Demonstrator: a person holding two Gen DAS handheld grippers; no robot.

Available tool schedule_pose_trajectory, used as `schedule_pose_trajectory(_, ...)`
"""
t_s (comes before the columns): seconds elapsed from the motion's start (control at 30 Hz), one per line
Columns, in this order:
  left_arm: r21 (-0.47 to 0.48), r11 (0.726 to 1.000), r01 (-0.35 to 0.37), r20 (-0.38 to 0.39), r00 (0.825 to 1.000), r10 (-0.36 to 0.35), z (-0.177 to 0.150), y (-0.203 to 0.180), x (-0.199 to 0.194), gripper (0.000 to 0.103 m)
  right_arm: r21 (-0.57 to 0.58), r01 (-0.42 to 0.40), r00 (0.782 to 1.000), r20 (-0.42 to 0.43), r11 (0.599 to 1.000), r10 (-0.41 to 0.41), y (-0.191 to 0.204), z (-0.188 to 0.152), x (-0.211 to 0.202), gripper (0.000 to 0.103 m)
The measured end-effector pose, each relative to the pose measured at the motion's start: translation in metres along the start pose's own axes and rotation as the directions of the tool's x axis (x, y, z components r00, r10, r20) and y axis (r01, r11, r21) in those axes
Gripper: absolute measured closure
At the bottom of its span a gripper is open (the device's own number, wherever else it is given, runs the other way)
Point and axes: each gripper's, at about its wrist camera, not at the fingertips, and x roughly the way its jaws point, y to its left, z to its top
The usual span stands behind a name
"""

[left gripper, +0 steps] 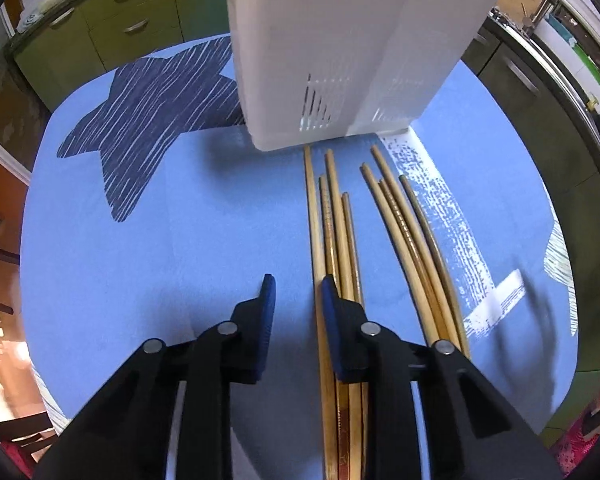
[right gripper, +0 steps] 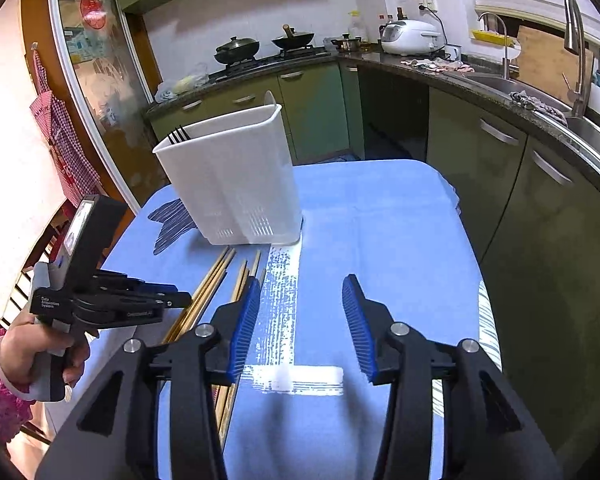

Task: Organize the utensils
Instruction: 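Grasp a wooden chopstick with the left gripper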

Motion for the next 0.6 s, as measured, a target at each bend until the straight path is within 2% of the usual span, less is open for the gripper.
schedule_pose_trajectory(0.27,0.016,0.999,-0.031,-0.018,0.999,0.031,0.007,-0.007,0.002,0.08,0.01,-0.004,1.0,-0.02,1.0,0.004,-0.004,0.0,0.007,0.06)
schedule_pose_trajectory(0.43,0.017,0.999,-0.04,-0.03,0.999,0.04,0.012,-0.011,0.004,0.087,0.0,-0.003,1.0,-0.028,1.0,0.003,-0.001,-0.001,0.01,0.06)
schedule_pose_trajectory(0.6,0.059,0.996,-0.067,-0.035,0.997,0.069,0.008,-0.023,0.007,0.088,-0.017,0.003,0.999,-0.047,1.0,-0.003,0.002,0.0,0.017,0.06)
